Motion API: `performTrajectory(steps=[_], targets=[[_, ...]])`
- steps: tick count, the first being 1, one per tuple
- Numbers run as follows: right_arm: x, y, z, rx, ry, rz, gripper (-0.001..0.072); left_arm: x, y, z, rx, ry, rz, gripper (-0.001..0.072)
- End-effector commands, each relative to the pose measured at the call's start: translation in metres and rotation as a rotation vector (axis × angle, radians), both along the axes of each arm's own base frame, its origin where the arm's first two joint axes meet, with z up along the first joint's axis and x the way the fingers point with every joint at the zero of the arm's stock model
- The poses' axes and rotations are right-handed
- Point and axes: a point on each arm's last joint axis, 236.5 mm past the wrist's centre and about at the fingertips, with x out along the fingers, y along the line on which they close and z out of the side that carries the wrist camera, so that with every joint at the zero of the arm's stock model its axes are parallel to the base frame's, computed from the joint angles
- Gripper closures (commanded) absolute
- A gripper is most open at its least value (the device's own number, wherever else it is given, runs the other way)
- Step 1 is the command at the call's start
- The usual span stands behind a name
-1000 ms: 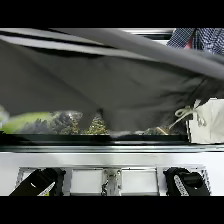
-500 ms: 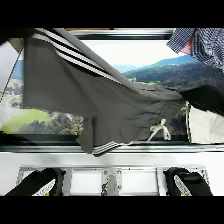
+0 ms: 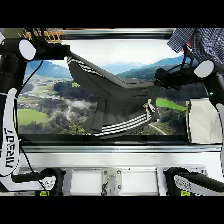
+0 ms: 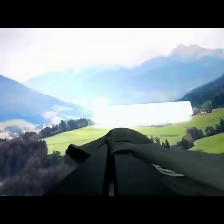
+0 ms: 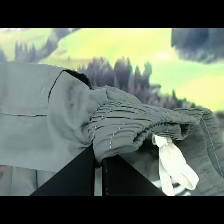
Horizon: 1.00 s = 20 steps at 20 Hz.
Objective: Fold the clothes and pants, and hang the long-sleeved shirts on hangers.
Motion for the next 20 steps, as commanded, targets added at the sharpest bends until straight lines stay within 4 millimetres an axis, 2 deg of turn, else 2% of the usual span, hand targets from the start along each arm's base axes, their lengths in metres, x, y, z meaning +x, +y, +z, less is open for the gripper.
performTrajectory(steps=[1,3,5,7,10,13,15,18,20], targets=[[0.033,-0.012,-0.01,-0.036,-0.074,-0.045,0.0694,0.002,0.001,-0.025,0.021,0.06,-0.025,0.0703],[0.024,-0.025,-0.007,-0.113,-0.071,-0.032,0.0694,-0.01,0.004,-0.022,0.037,0.088,-0.038,0.0703],[0.005,-0.037,-0.007,-0.215,-0.04,0.029,0.0694,-0.031,0.006,-0.019,0.064,0.113,-0.065,0.0703],[-0.019,-0.039,-0.012,-0.276,0.007,0.125,0.0694,-0.057,0.008,-0.03,0.074,0.142,-0.075,0.0703],[-0.054,-0.04,-0.031,-0.298,0.089,0.193,0.0694,-0.114,0.01,-0.073,0.083,0.25,-0.09,0.0703],[-0.082,-0.043,-0.058,-0.301,0.161,0.204,0.0695,-0.175,-0.002,-0.122,0.103,0.353,-0.146,0.0703],[-0.1,-0.049,-0.084,-0.323,0.226,0.211,0.0694,-0.211,-0.012,-0.156,0.112,0.401,-0.185,0.0703],[-0.107,-0.051,-0.116,-0.325,0.237,0.197,0.0694,-0.25,-0.026,-0.199,0.091,0.449,-0.191,0.0703],[-0.105,-0.052,-0.135,-0.325,0.212,0.176,0.0694,-0.265,-0.036,-0.222,0.083,0.458,-0.205,0.0703]])
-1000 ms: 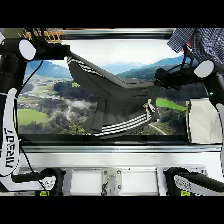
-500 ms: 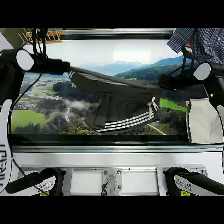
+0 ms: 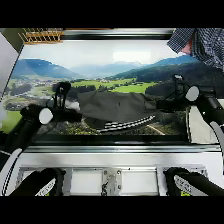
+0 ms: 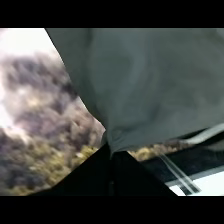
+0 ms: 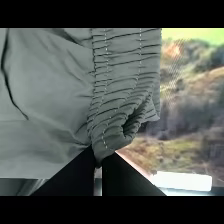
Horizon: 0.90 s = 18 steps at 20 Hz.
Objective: Fold the clothes and pants, and hang the long-sleeved shirts on hangers.
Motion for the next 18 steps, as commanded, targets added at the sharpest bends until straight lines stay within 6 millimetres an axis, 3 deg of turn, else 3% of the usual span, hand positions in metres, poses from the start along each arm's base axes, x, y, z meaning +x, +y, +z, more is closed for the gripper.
performTrajectory(steps=[1,4,7,12,13,14,15,18], targets=[[-0.004,-0.004,-0.035,-0.013,-0.029,-0.021,0.0694,-0.034,-0.017,-0.045,-0.018,0.016,-0.022,0.0704],[-0.017,-0.006,-0.062,-0.017,0.003,-0.031,0.0693,-0.046,-0.03,-0.074,-0.016,0.036,-0.051,0.0703],[-0.027,-0.006,-0.078,-0.02,0.054,-0.031,0.0693,-0.054,-0.028,-0.096,0.0,0.12,0.002,0.0703],[-0.029,0.0,-0.084,0.011,0.076,-0.046,0.0676,-0.062,-0.024,-0.105,0.025,0.177,0.012,0.0703],[-0.028,0.003,-0.082,0.028,0.075,-0.054,0.0538,-0.062,-0.023,-0.102,0.036,0.183,0.005,0.0641],[-0.025,0.005,-0.076,0.038,0.063,-0.056,0.0239,-0.059,-0.023,-0.094,0.044,0.179,-0.001,0.0323],[-0.021,0.006,-0.064,0.042,0.046,-0.042,0.0095,-0.051,-0.022,-0.081,0.047,0.158,-0.003,0.0134],[-0.012,-0.006,-0.008,0.032,-0.007,0.029,0.0094,-0.021,-0.013,-0.016,-0.002,0.034,0.053,0.0132]])
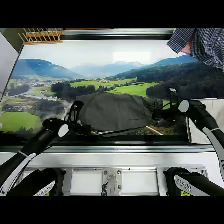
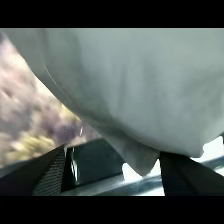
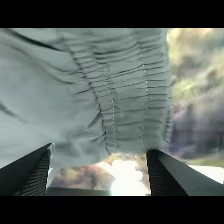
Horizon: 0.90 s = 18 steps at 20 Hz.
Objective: Fold the clothes and pants, and hang the long-sleeved shirts on hangers.
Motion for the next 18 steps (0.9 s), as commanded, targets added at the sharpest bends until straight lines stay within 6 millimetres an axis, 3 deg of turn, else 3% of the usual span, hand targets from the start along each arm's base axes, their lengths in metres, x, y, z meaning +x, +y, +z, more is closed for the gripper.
performTrajectory(steps=[1,4,7,8,9,10,15,18], targets=[[0.003,-0.017,0.053,-0.003,-0.03,0.066,0.0093,0.024,0.016,0.066,-0.034,-0.116,0.065,0.0132],[0.01,-0.038,0.074,0.099,-0.05,0.049,0.0023,0.035,0.03,0.107,-0.081,-0.227,0.121,0.0133],[0.019,-0.052,0.059,0.22,-0.038,-0.001,0.0003,0.027,0.017,0.117,-0.174,-0.212,0.146,0.0134],[0.022,-0.053,0.049,0.257,-0.027,-0.003,-0.0002,0.023,0.009,0.115,-0.202,-0.186,0.141,0.0241],[0.025,-0.054,0.039,0.293,-0.014,-0.002,-0.0008,0.02,0.002,0.111,-0.211,-0.163,0.129,0.0487],[0.027,-0.051,0.029,0.331,0.001,0.0,-0.0008,0.018,-0.005,0.106,-0.213,-0.144,0.115,0.0689],[0.036,-0.044,-0.021,0.412,0.063,0.095,-0.0008,0.003,-0.036,0.071,-0.169,-0.032,0.015,0.0703],[0.048,-0.047,-0.034,0.43,0.087,0.126,-0.0008,-0.006,-0.049,0.055,-0.148,0.015,-0.031,0.0703]])
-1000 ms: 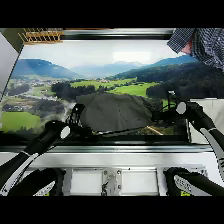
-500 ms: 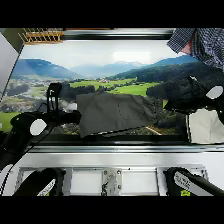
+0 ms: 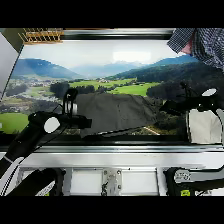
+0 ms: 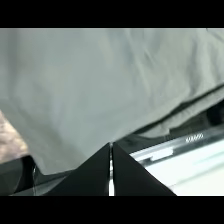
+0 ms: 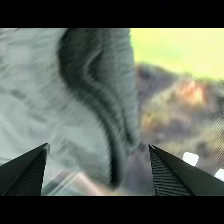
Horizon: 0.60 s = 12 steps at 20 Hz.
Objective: Fold the clothes and pants, and hang the long-sleeved shirts on hangers.
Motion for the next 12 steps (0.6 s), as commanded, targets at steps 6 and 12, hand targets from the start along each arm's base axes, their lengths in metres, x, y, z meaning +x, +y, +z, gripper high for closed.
performTrajectory(steps=[6,12], targets=[[0.006,0.024,-0.034,0.138,0.094,0.142,-0.0008,-0.019,-0.024,-0.033,0.04,0.103,-0.071,0.0703],[0.006,0.055,-0.04,0.173,0.084,0.218,0.0246,-0.015,-0.025,-0.035,0.035,0.102,-0.054,0.0703]])
